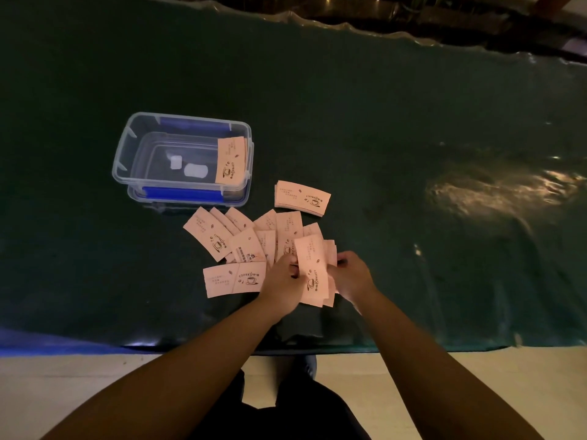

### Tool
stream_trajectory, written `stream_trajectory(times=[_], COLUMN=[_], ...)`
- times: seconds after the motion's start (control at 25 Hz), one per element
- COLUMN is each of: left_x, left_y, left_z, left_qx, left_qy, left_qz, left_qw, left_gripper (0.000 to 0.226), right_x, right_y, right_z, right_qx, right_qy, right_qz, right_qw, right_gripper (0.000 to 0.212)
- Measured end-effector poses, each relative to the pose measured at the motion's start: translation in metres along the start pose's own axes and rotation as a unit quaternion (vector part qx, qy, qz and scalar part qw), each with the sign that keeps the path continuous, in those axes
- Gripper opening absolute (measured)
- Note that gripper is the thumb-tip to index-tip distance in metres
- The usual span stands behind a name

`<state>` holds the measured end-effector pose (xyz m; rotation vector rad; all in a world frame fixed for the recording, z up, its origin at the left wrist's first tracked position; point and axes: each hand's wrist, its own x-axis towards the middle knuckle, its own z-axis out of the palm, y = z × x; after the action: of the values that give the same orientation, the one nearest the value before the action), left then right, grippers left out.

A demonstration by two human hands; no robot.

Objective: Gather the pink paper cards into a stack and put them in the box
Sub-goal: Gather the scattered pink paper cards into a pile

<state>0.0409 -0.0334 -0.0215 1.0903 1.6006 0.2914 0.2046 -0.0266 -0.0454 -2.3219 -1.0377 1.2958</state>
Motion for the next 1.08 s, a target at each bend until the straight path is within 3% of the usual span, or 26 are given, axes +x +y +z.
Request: stream_trajectory(times=[0.32, 0.48, 0.68, 0.92, 1.08], left_x=[0.006, 0.008, 0.007, 0.021, 0.036], left_y=[0.008, 0.010, 0.012, 0.018, 0.031], left_z=[0.008, 0.013, 0.003, -0.010, -0.022], left_qx=[0.078, 0.077, 0.106, 0.167, 0.268], left_qy=[0.032, 0.007, -0.006, 0.067, 0.118], left_qz=[0.015, 0.020, 0.044, 0.084, 0.076], left_qw=[0.996, 0.997, 0.993, 0.980, 0.953], left_gripper=[0.044, 0.050, 0.045, 0.029, 0.037], right_x=[-0.005, -0.006, -0.003, -0.005, -0.007], right_y=[-0.008, -0.014, -0.023, -0.023, -0.021], right_z=[0.008, 0.010, 0.007, 0.005, 0.003], right_qx=[0.136, 0.113, 0.085, 0.104, 0.125], right_qy=[-0.020, -0.019, -0.025, -0.046, -0.058], right_qz=[0.058, 0.047, 0.058, 0.063, 0.060], right_qw=[0.989, 0.992, 0.994, 0.992, 0.989], right_gripper=[0.023, 0.045, 0.041, 0.036, 0.035])
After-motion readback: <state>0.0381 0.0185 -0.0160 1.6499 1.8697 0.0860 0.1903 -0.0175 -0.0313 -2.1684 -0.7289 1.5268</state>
